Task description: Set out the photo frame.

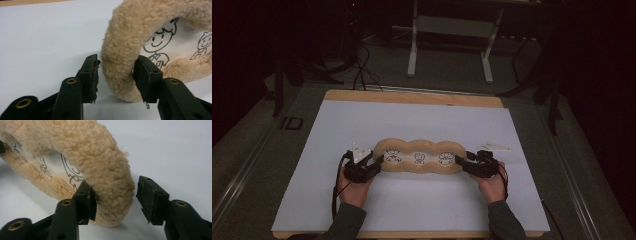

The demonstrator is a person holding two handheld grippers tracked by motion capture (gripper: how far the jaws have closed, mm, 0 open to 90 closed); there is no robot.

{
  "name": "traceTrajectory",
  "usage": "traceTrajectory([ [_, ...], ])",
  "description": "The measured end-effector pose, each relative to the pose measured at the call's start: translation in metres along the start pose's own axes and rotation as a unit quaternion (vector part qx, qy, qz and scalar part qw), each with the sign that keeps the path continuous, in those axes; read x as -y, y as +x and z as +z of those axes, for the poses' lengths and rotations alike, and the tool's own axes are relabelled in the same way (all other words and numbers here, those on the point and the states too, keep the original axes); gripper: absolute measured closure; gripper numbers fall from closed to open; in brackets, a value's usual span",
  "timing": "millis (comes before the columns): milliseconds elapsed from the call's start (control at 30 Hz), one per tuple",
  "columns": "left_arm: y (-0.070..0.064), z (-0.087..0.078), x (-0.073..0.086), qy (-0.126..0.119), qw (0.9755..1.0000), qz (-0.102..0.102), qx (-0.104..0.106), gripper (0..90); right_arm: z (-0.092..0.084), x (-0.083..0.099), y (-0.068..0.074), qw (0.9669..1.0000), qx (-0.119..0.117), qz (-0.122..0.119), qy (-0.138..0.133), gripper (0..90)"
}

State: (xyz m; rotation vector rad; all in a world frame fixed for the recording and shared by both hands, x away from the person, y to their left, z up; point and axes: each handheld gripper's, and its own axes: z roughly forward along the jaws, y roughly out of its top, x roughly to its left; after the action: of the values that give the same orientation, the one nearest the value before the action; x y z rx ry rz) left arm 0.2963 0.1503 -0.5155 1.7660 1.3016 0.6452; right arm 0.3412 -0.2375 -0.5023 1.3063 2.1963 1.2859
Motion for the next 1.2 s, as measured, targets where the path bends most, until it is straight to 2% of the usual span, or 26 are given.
traceTrajectory([
  [133, 0.003, -0.002, -0.001, 0.005, 1.0000, -0.003, 0.007, 52.2, -0.003, -0.001, 0.002, 1.0000, -0.003, -0.003, 0.001, 45.8],
  [300, 0.004, -0.006, -0.004, 0.005, 0.9999, 0.010, 0.008, 50.9, -0.008, -0.004, 0.006, 0.9999, -0.009, -0.014, 0.004, 44.4],
  [500, 0.008, -0.011, -0.007, 0.003, 0.9999, 0.010, 0.013, 48.0, -0.012, -0.006, 0.005, 0.9999, -0.009, -0.014, 0.005, 44.4],
  [867, 0.018, -0.029, -0.016, -0.015, 0.9992, 0.016, 0.034, 47.9, -0.026, -0.010, 0.001, 0.9998, -0.017, -0.010, 0.000, 44.3],
  [933, 0.021, -0.032, -0.017, -0.015, 0.9987, 0.022, 0.043, 51.1, -0.028, -0.011, 0.000, 0.9998, -0.020, -0.010, 0.001, 44.3],
  [1200, 0.030, -0.042, -0.021, -0.019, 0.9973, 0.042, 0.058, 50.8, -0.036, -0.010, -0.006, 0.9996, -0.026, -0.006, 0.010, 44.3],
])
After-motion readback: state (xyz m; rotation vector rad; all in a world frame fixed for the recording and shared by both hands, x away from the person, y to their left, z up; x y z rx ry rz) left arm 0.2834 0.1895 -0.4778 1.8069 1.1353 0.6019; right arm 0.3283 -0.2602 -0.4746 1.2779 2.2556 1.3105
